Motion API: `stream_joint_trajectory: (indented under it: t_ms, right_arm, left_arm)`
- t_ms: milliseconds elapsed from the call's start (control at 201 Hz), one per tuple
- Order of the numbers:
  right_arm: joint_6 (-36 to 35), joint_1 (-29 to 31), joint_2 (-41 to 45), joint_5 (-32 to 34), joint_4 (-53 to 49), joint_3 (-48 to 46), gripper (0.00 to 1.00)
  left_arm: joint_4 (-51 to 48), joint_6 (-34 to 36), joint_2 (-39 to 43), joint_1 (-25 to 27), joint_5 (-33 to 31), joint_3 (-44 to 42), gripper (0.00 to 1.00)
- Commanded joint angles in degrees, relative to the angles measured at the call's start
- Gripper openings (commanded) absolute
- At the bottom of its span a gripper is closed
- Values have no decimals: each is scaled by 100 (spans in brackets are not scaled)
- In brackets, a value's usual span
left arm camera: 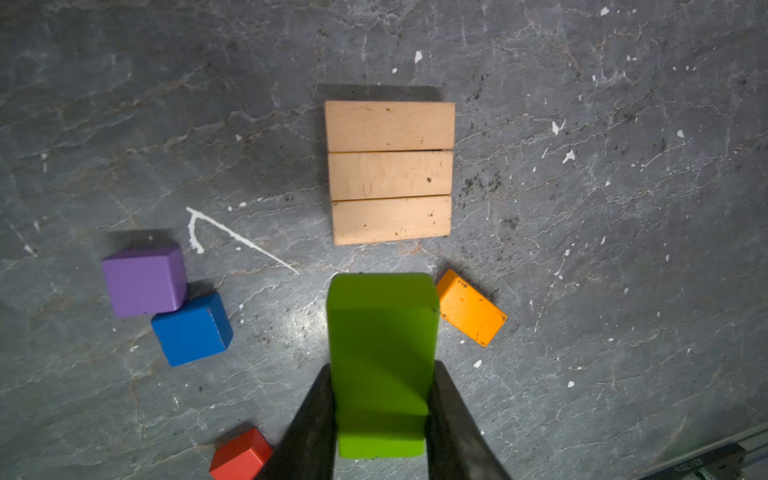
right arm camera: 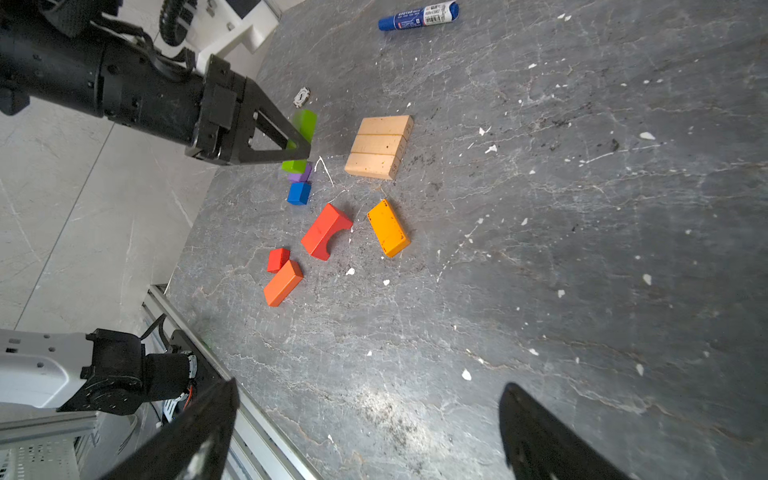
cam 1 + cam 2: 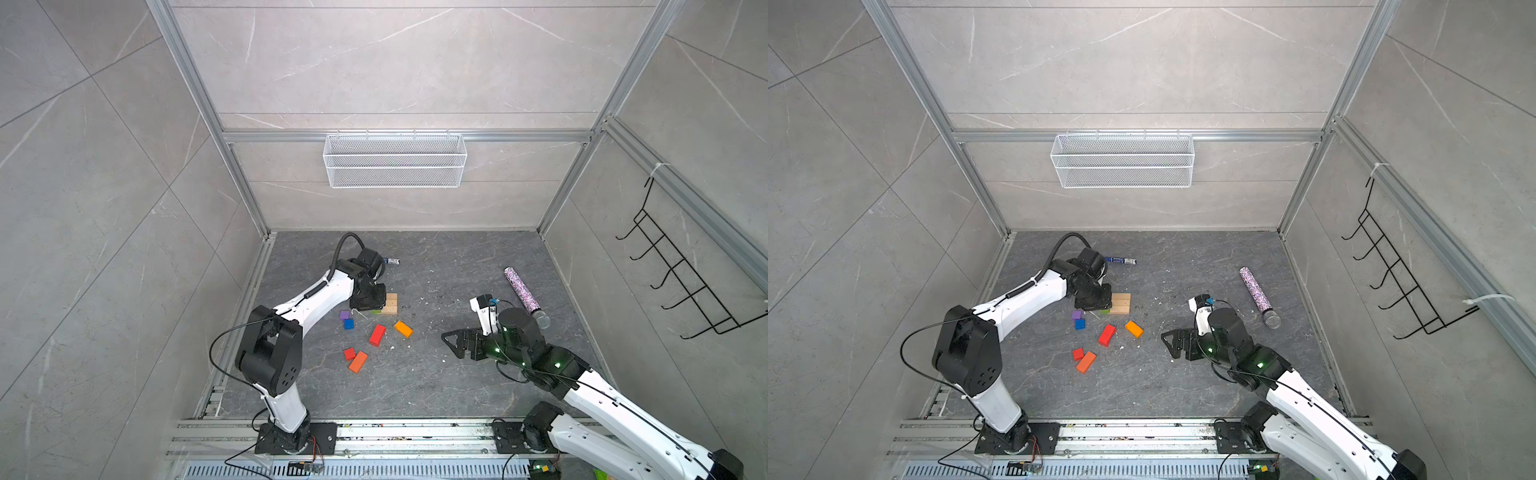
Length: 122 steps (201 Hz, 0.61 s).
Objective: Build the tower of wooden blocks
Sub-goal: 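Carry the green block with the left gripper over the wooden stack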
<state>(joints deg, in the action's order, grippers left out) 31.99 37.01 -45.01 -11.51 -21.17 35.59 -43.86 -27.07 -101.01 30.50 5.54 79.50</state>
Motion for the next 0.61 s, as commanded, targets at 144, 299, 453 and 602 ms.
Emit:
stream_joint_trajectory:
  t_ms: [144,299,453,602]
  right_arm:
    - [64,34,101,97,-130,-106,99]
    - [55,34,72,93,-119,-106,99]
    - [18,36,45,93,-138,-88,99]
    - [10,34,2,89,-116,-79,99]
  left_arm:
    - [-170,299,-648,9,161,699,23]
    - [-241,381,-1003,-16,101,1021,23]
    - [-424,413,-1334,-71,62,1334,24]
    - [-449,336,-1484,-101,-41,1389,24]
